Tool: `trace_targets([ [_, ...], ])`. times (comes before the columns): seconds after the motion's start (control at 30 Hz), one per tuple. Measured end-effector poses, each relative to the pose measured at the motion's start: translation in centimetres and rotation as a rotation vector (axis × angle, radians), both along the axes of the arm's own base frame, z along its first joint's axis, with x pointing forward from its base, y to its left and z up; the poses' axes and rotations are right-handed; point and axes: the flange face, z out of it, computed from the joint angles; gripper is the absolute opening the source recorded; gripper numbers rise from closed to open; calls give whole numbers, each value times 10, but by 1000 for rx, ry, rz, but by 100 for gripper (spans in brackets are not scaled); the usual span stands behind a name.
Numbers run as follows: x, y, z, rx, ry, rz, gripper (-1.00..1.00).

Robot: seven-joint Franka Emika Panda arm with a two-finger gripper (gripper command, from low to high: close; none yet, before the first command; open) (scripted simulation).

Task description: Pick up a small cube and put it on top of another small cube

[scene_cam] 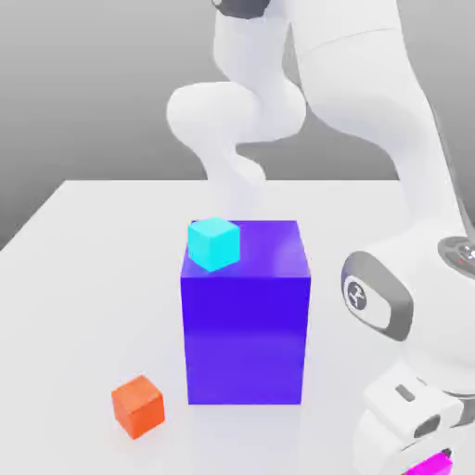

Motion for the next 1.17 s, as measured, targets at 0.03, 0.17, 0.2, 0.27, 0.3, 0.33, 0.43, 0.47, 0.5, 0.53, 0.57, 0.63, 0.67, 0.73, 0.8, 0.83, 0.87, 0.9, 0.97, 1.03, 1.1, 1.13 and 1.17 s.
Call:
trace_targets([
  [0.03,0,0,0,0,0,0,-100],
  [0.17,1,0,23,1,1,0,-100],
  [0.2,0,0,36,1,1,0,-100],
  [0.27,-9,7,58,-1,1,23,-100],
  [0.3,-21,17,64,-3,1,54,-100],
  [0.33,-34,26,69,-5,1,87,-100],
  [0.43,-76,52,81,-9,0,192,-100],
  [0.47,-91,60,84,-10,0,227,-100],
  [0.5,-106,67,88,-11,-1,261,-100],
  [0.53,-121,73,91,-12,-1,296,-100],
  [0.57,-136,78,94,-12,-1,330,-100],
  [0.63,-166,87,99,-11,-1,399,-100],
  [0.67,-184,93,102,-11,-1,442,-100],
  [0.73,-219,102,106,-9,-1,525,-100],
  [0.8,-250,104,109,-5,0,596,-100],
  [0.83,-263,102,111,-3,1,623,-100],
  [0.87,-269,100,108,-2,1,637,-100],
  [0.9,-271,99,101,-2,1,640,-100],
  [0.97,-272,98,83,-3,0,642,-100],
  [1.03,-272,97,62,-3,0,641,-100],
  [1.1,-273,97,52,-2,0,643,100],
  [1.13,-273,97,52,-2,0,643,100],
  [1.17,-273,97,52,-2,0,643,100],
])
